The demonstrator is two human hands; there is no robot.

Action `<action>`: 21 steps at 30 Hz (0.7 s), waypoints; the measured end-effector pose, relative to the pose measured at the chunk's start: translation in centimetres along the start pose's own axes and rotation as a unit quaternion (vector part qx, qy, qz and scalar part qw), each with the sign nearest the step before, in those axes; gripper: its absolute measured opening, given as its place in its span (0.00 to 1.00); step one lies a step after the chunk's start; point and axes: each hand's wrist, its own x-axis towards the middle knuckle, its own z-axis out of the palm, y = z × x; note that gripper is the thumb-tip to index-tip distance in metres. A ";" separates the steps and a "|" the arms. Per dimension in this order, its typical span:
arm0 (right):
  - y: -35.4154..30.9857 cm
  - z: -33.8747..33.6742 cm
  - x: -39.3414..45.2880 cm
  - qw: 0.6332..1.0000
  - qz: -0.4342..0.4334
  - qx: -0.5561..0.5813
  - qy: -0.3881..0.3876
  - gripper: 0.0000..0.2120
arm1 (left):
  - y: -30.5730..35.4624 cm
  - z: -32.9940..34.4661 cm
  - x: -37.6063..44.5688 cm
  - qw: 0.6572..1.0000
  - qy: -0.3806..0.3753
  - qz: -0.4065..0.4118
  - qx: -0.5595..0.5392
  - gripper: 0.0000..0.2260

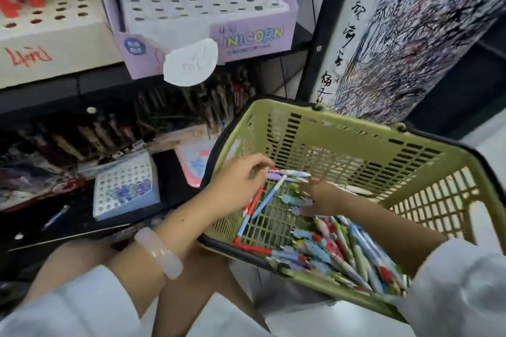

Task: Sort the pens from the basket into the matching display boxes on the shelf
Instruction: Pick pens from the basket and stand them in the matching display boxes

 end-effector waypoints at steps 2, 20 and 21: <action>-0.2 1.4 0.9 0.999 0.003 -0.039 -0.015 0.32 | -0.1 0.2 0.2 1.000 -0.003 -0.006 -0.009 0.10; -4.2 3.3 -0.6 0.947 -0.167 -0.158 -0.223 0.50 | -0.6 0.5 0.3 0.997 0.006 -0.024 -0.073 0.10; -4.4 2.9 -0.3 0.946 -0.169 -0.155 -0.230 0.48 | -0.5 0.5 0.2 0.997 0.005 -0.025 -0.072 0.10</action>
